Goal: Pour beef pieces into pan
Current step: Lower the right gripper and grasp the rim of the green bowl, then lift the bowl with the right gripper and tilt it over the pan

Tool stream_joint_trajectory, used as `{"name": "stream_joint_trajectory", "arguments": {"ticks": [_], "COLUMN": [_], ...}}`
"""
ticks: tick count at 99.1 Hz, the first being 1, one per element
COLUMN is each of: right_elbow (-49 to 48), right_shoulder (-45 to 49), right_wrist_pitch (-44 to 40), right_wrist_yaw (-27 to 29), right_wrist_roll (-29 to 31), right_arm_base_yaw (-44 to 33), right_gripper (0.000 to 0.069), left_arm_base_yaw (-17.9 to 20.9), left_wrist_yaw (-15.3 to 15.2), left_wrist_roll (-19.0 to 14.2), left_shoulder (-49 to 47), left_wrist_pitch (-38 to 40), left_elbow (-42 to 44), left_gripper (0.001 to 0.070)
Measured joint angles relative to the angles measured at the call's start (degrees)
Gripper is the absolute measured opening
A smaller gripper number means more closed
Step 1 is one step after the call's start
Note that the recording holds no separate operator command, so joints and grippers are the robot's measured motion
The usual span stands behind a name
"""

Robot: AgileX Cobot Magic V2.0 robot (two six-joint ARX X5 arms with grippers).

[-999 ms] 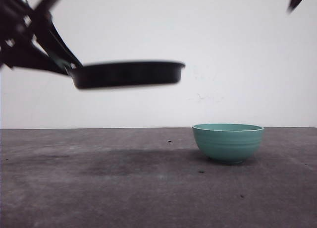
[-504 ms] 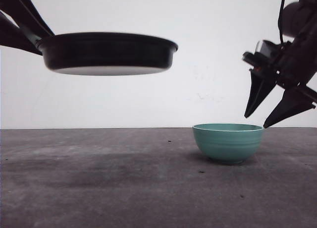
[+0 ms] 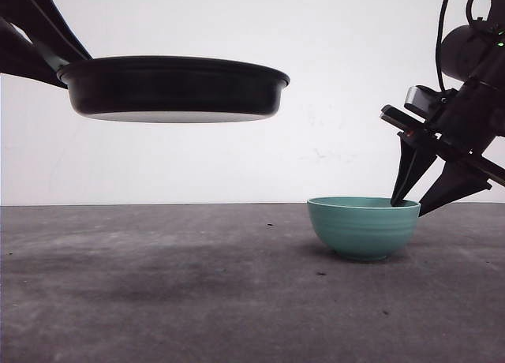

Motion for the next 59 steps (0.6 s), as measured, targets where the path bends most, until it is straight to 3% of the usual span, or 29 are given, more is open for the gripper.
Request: {"name": "stream_joint_trajectory", "arguments": {"ticks": [28, 59], "right_elbow": [0.0, 0.0], "right_shoulder": [0.0, 0.0], "right_wrist_pitch": [0.0, 1.1], "right_wrist_yaw": [7.1, 7.3], "right_wrist_roll": [1.2, 2.7], "right_arm_base_yaw": [0.8, 1.6], "right_gripper": [0.0188, 0.0188], "left_arm_base_yaw": [-1.0, -2.5], "left_wrist_yaw": [-0.1, -0.1], "left_wrist_roll": [0.5, 0.7], "left_shoulder": [0.0, 0.0], "left_wrist_pitch": [-0.2, -3.1], "left_elbow": [0.0, 0.0], "left_gripper": [0.0056, 0.0056]}}
